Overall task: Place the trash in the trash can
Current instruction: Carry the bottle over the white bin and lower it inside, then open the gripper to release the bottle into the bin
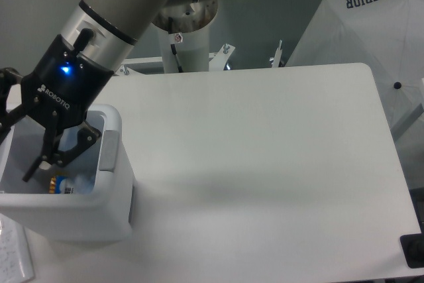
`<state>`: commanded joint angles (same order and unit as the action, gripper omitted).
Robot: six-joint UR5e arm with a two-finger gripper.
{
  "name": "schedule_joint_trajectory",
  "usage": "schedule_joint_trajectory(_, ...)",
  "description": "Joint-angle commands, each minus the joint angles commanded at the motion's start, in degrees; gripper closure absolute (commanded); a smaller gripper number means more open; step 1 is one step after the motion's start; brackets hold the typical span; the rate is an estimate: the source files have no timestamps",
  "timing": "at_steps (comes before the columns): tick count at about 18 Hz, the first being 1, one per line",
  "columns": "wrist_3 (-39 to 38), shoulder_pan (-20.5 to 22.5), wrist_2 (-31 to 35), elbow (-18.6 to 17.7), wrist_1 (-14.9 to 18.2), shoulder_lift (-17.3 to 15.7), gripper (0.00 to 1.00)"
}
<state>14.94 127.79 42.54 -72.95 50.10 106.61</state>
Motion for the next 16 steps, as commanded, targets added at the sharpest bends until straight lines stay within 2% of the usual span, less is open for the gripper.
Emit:
schedule_joint_trajectory(6, 0.2, 1.4, 0.1, 1.0, 0.1, 0.1, 0.00)
schedule_joint_trajectory(16, 2.9, 12.1, 0.5, 1.1, 0.1, 0.4, 0.00)
